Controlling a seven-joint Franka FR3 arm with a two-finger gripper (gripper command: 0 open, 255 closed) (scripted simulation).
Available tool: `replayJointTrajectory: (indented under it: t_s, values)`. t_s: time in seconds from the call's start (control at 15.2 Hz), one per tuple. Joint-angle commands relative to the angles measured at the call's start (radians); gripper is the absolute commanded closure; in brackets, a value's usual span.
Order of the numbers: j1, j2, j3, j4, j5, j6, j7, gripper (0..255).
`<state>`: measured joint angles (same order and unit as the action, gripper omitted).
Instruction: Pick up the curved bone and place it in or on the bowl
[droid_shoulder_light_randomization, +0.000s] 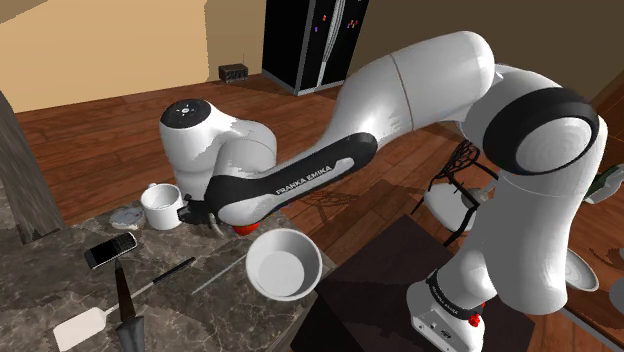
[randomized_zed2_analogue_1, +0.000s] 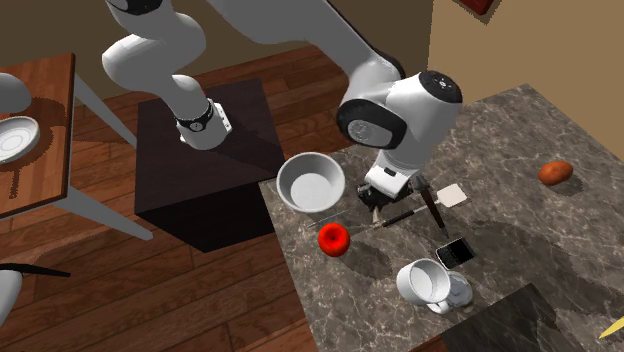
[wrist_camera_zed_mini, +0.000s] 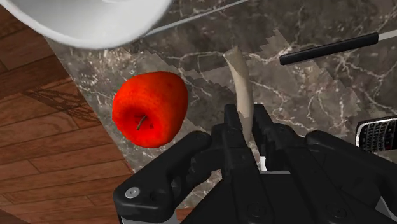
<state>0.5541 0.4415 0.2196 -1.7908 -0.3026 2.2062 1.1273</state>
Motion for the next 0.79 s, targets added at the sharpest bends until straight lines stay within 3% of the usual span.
replayJointTrajectory:
  t_s: [0.0,0.73]
  values:
    - [-0.010,-0.076,0.006,-0.116,0.006,0.042,0.009,255]
    - [-0.023,-0.469,0.043,-0.642,0.093,0.188,0.014,255]
